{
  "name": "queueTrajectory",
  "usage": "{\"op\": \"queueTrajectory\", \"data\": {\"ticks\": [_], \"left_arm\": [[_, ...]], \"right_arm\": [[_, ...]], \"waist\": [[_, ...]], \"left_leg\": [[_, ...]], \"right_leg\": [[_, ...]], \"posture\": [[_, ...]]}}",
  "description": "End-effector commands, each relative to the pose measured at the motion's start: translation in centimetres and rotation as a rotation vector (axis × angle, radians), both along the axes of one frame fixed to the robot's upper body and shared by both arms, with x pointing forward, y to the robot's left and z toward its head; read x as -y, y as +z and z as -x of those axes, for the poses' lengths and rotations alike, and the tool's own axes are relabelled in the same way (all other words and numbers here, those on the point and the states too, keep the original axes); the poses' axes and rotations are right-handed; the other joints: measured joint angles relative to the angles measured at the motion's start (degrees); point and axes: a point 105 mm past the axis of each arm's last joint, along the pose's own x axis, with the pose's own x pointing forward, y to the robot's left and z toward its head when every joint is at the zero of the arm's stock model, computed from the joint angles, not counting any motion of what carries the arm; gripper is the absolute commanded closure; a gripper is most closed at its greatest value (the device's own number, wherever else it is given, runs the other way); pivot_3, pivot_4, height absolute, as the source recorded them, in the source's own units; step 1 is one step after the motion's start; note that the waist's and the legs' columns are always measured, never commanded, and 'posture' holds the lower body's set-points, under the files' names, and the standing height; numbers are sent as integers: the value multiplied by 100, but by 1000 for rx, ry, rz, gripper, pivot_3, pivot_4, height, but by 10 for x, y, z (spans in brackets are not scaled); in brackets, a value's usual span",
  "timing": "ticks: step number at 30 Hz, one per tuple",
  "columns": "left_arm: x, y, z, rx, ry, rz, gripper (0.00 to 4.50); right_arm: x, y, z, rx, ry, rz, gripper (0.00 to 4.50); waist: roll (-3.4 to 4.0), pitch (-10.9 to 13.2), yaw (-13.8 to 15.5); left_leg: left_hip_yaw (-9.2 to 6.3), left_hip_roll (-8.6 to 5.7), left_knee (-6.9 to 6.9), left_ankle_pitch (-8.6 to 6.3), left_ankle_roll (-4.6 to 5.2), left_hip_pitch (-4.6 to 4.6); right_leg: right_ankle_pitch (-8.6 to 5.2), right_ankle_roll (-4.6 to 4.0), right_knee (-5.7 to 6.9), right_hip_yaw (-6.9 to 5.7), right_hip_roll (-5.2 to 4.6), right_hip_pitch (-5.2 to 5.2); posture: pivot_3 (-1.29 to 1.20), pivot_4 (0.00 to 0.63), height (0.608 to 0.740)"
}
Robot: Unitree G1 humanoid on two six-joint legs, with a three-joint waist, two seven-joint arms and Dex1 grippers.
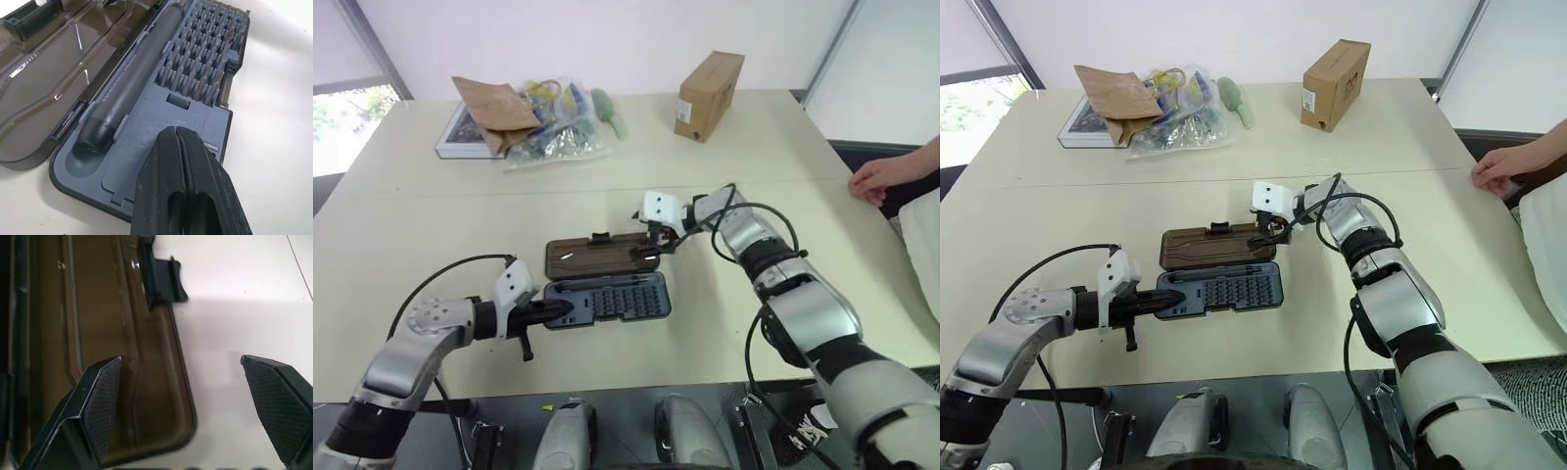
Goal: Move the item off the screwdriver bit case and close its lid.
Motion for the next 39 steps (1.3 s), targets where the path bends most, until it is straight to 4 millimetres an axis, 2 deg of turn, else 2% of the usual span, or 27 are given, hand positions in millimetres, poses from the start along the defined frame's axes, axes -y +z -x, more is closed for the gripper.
{"op": "queueTrajectory", "data": {"ticks": [1,6,7,10,16,18,26,33,39], "left_arm": [[-5,-16,1,-50,49,-50,4500],[-4,-15,1,-44,55,-48,4500],[-4,-15,1,-42,57,-48,4500],[-5,-12,1,-34,67,-49,4500],[-6,-5,-3,-19,85,-52,4500],[-6,-5,-4,-18,87,-53,4500],[-5,-5,-9,-18,82,-53,4500],[-6,-7,-13,-18,66,-55,4500],[-8,-12,-17,-20,45,-63,4500]], "right_arm": [[7,3,-5,16,-30,18,1712],[12,-3,-7,14,-51,47,4293],[13,-3,-7,12,-51,49,4462],[13,-6,-6,6,-49,55,4462],[11,-4,-6,35,-26,65,4462],[10,3,-8,104,-4,73,4462],[7,52,-15,408,44,21,4462],[19,72,-5,602,58,5,4462],[30,94,12,753,-13,-50,4462]], "waist": [[1,-1,0],[1,-1,-3],[0,-3,-9],[1,-2,-17],[1,-2,-16],[1,-2,-17],[6,5,-16],[8,7,40],[10,8,41]], "left_leg": [[0,0,0,0,0,0],[0,-1,0,0,0,1],[0,-1,0,0,0,4],[3,0,-14,0,-1,54],[5,1,-19,0,-1,58],[5,1,-19,0,-1,58],[7,0,-19,0,-1,54],[5,-2,-13,0,-1,27],[3,-4,-6,0,-1,-5]], "right_leg": [[0,0,0,0,0,0],[0,-1,0,0,-1,1],[0,0,0,0,0,3],[-3,-6,-3,2,0,45],[-5,-9,-2,6,1,45],[-4,-9,-2,7,1,44],[-5,-9,-1,10,2,37],[-5,-9,-2,8,-7,19],[-4,-8,-2,5,-7,-5]], "posture": [[0,150,740],[0,150,740],[0,150,740],[0,150,740],[0,150,740],[0,150,740],[0,150,740],[0,150,740],[0,150,740]]}}
